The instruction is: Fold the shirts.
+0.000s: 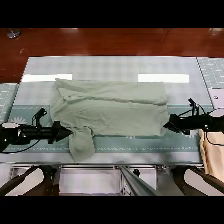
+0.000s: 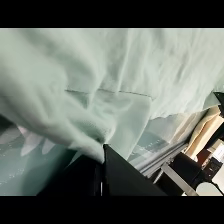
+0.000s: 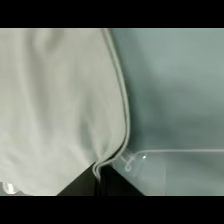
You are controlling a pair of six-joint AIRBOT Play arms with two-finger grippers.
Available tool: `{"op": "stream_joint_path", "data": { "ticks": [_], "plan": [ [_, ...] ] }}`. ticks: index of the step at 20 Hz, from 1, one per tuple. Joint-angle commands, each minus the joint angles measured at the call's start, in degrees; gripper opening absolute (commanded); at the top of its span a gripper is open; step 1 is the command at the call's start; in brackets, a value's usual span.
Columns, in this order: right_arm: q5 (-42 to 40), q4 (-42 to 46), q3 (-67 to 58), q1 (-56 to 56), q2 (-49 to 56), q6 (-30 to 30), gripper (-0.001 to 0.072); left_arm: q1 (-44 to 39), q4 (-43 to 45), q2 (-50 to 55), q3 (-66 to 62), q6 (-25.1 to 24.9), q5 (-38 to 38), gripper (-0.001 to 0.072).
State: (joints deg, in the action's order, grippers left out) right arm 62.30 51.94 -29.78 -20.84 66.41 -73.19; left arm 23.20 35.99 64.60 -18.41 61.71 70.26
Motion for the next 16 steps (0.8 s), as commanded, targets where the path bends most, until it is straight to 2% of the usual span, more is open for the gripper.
{"op": "stream_joint_path", "data": {
  "ticks": [1,5,9,13,16],
  "plan": [
    [-0.66,-2.45,-1.75,-0.9,0.09,1.92,0.0029,1.03,0.15,-0.07,-2.21,0.28,2.36,0.0018],
    [0.74,-2.08,-9.53,-0.87,0.09,0.87,0.0029,0.94,-0.02,0.07,-11.21,2.34,0.55,0.0017],
    [1.7,-4.87,-17.97,-0.83,3.91,0.04,0.0029,-3.43,0.0,1.92,-19.3,5.11,-7.98,0.0017],
    [2.27,-6.62,-25.97,2.95,11.87,0.37,0.0029,-8.2,0.0,12.2,-31.78,7.21,-9.33,0.0017],
    [1.31,-5.99,-32.65,5.25,17.09,-1.42,0.0029,-8.9,0.02,20.15,-42.32,11.85,-9.44,0.0017]
  ]
}}
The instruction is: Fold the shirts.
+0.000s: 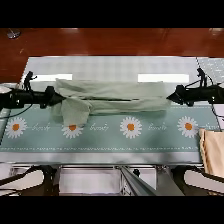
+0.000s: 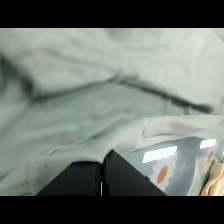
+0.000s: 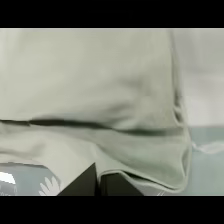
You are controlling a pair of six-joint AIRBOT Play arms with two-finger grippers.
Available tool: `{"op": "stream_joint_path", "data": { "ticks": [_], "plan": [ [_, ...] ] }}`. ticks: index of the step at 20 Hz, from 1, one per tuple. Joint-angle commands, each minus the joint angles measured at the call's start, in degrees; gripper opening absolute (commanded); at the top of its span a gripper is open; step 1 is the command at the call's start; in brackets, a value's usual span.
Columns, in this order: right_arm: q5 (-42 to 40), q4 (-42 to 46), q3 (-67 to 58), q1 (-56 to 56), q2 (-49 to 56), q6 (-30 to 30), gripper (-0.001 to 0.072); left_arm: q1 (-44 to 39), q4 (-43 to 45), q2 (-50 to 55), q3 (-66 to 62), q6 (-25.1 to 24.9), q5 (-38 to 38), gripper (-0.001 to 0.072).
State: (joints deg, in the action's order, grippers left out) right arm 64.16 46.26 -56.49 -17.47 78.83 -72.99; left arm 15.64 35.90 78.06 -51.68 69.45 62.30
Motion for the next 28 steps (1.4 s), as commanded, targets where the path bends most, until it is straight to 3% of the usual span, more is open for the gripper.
{"op": "stream_joint_path", "data": {
  "ticks": [1,4,13,17,18,19,20,21,24,26,28],
  "plan": [
    [-0.55,-0.09,-8.22,1.57,6.32,-2.6,0.0029,-1.14,0.13,8.74,-12.02,5.68,-1.49,0.0017],
    [-0.28,0.2,-13.4,1.11,10.08,-3.93,0.0029,-1.09,0.11,13.79,-18.84,7.72,-1.01,0.0017],
    [-0.87,-0.72,-20.41,2.08,19.32,-6.27,0.003,-2.32,0.11,22.84,-28.0,7.76,-1.68,0.0017],
    [-3.13,-5.88,-21.07,2.69,21.14,-6.23,0.0031,-4.72,1.11,24.44,-28.09,6.71,-1.64,0.0037],
    [-2.64,-6.88,-21.16,2.43,21.09,-6.23,0.0074,-4.61,0.98,24.46,-28.13,6.91,-0.11,0.0222],
    [-1.49,-7.13,-21.92,1.51,21.11,-6.29,0.0338,-3.61,1.7,24.46,-28.65,6.88,2.34,0.0592],
    [0.26,-7.19,-23.08,0.24,21.11,-6.27,0.0622,-2.05,2.84,24.46,-29.49,6.93,5.33,0.0701],
    [3.21,-7.17,-24.74,-1.55,21.11,-6.19,0.0628,-0.02,4.28,24.46,-30.64,7.26,8.9,0.0701],
    [11.06,-5.95,-27.23,-7.69,20.94,-6.12,0.0627,7.28,18.62,22.73,-33.35,17.92,17.99,0.07],
    [15.02,1.16,-26.51,-9.68,21.0,-7.41,0.0627,9.88,27.26,18.1,-31.32,17.0,17.44,0.0701],
    [14.38,7.74,-23.3,-9.09,21.0,-9.73,0.0627,9.88,27.69,11.34,-25.27,13.55,9.07,0.07]
  ]
}}
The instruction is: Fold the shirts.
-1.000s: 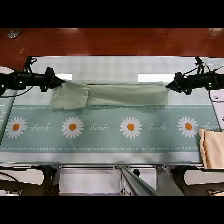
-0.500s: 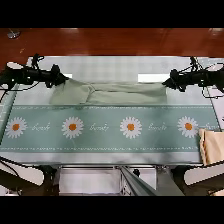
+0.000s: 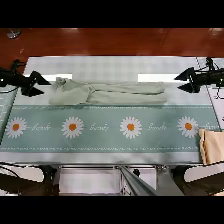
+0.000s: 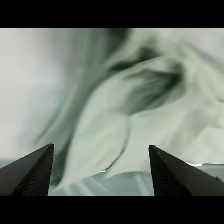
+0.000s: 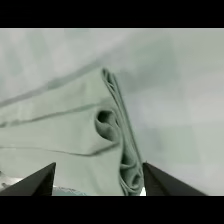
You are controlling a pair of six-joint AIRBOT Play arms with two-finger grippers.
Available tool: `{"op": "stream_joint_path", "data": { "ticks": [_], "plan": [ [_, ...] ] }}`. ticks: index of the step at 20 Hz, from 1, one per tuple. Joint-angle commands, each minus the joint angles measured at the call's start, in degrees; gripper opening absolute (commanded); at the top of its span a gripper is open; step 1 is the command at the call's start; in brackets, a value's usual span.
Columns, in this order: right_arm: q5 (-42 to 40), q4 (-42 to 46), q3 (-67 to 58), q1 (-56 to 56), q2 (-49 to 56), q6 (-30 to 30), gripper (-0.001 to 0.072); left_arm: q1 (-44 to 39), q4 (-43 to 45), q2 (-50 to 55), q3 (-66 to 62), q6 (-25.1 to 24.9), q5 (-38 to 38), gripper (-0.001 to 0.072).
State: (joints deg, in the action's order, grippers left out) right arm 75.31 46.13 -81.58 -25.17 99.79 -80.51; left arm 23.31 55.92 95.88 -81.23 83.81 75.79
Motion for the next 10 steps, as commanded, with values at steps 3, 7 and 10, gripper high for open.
{"op": "stream_joint_path", "data": {
  "ticks": [3,7,10],
  "plan": [
    [-0.33,8.28,5.03,1.29,0.17,-4.0,0.0617,-2.78,7.1,-21.2,18.6,-2.16,-24.0,0.07],
    [-3.13,4.94,4.59,6.56,2.47,-4.17,0.0617,-13.07,7.1,-30.88,27.21,-2.14,-28.83,0.0701],
    [-2.95,4.81,2.91,10.25,5.25,-5.62,0.0617,-20.85,7.1,-30.29,27.26,-2.16,-29.99,0.0701]
  ]
}}
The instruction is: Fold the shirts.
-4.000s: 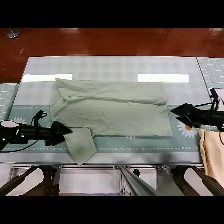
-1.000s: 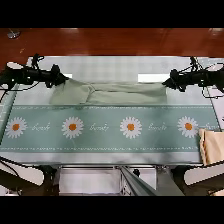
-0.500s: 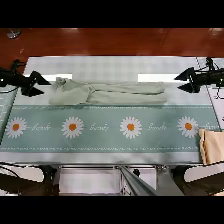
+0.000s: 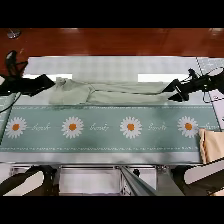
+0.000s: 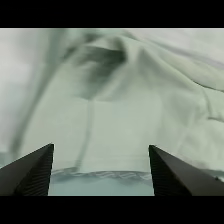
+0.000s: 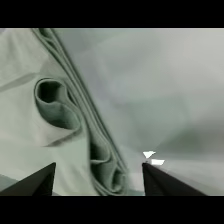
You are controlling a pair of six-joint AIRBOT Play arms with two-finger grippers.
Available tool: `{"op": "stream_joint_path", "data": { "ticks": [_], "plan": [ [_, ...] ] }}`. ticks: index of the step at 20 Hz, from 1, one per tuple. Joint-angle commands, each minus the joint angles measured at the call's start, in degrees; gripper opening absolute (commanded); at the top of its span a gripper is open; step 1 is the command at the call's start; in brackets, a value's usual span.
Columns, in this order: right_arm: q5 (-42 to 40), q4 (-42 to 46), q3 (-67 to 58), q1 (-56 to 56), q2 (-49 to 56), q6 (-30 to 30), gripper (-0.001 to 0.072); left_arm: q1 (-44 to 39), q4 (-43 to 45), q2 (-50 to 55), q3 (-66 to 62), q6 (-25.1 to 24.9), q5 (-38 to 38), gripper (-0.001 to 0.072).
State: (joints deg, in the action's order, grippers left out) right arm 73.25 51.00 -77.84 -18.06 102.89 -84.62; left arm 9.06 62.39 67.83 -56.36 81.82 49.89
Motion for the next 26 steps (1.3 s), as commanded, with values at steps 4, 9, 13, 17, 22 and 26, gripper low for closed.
{"op": "stream_joint_path", "data": {
  "ticks": [4,9,13,17,22,26],
  "plan": [
    [-0.68,-3.58,-1.86,5.31,3.41,0.15,0.023,-14.19,0.13,1.57,2.36,-0.15,-4.04,0.07],
    [3.3,0.35,-1.92,3.87,-4.5,3.67,0.0029,-18.93,-8.68,3.67,-0.42,-5.03,-4.24,0.0017],
    [4.46,10.47,6.03,3.85,-21.4,3.72,0.0029,-25.64,-12.5,6.27,-5.84,-7.72,-5.46,0.0017],
    [2.12,11.04,18.32,3.85,-40.89,3.54,0.0029,-35.06,-13.84,13.29,-10.69,-7.61,-8.39,0.0017],
    [4.5,10.8,24.0,3.89,-57.05,0.07,0.0029,-47.25,-15.28,29.07,-23.39,-6.47,-8.26,0.0017],
    [6.8,10.78,24.0,3.89,-62.16,-1.03,0.0029,-55.78,-19.02,41.31,-33.42,0.11,-2.47,0.0017]
  ]
}}
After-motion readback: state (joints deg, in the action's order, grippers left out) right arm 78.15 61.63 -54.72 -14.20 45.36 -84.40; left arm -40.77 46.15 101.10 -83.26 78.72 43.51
